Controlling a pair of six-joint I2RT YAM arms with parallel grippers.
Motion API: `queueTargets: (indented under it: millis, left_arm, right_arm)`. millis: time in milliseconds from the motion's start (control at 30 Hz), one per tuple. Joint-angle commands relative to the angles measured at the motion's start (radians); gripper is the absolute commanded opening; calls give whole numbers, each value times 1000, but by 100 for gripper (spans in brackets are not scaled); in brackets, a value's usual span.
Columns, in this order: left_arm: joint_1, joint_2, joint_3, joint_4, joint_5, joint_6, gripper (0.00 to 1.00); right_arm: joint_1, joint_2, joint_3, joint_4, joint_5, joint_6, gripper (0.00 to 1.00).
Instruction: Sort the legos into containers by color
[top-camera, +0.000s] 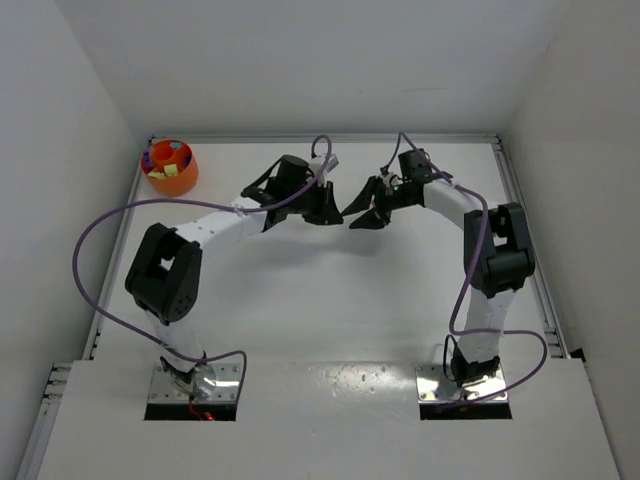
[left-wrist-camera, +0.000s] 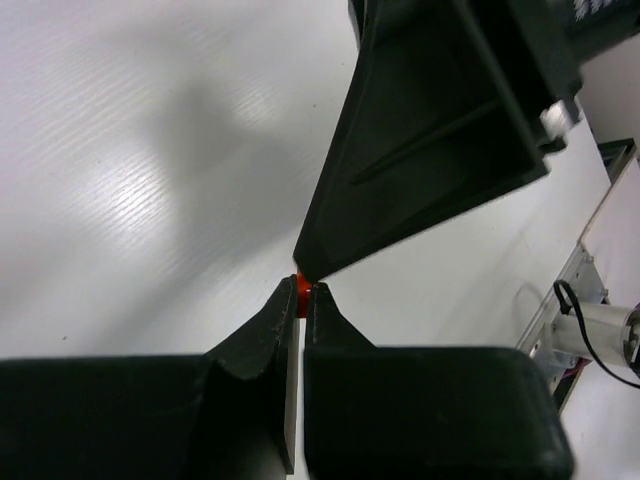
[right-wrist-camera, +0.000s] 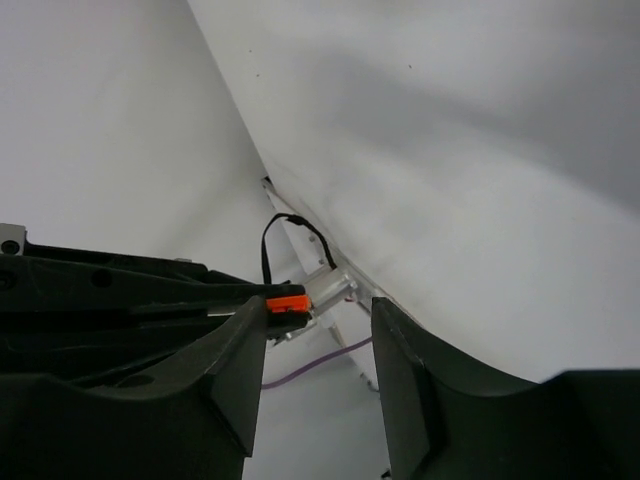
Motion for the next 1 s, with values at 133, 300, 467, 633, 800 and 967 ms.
queueTargets:
  millis: [133,300,467,633,800,967]
  left_arm:
    - [181,-184,-34,-88,-2,102,0]
    - [467,-172,147,-301,-85,237,0]
    - [697,-57,386,-436,-270,318,0]
    - [830,117,670,-554,-271,318,0]
    - [887,284,831,-588,-292,308,0]
    - [896,359,882,-579,-313,318,0]
  right_arm:
    - [-55,41,295,-183,117,-256,47]
    - [-85,81,407,-278,191,-383,49]
    - [-85,117,463,-335,242,-442,53]
    - [-85,117,454,-335,242,-442,66]
    - [-85,117,444,-326,252,-433,77]
    - [-85,117,433,-326,252,-433,81]
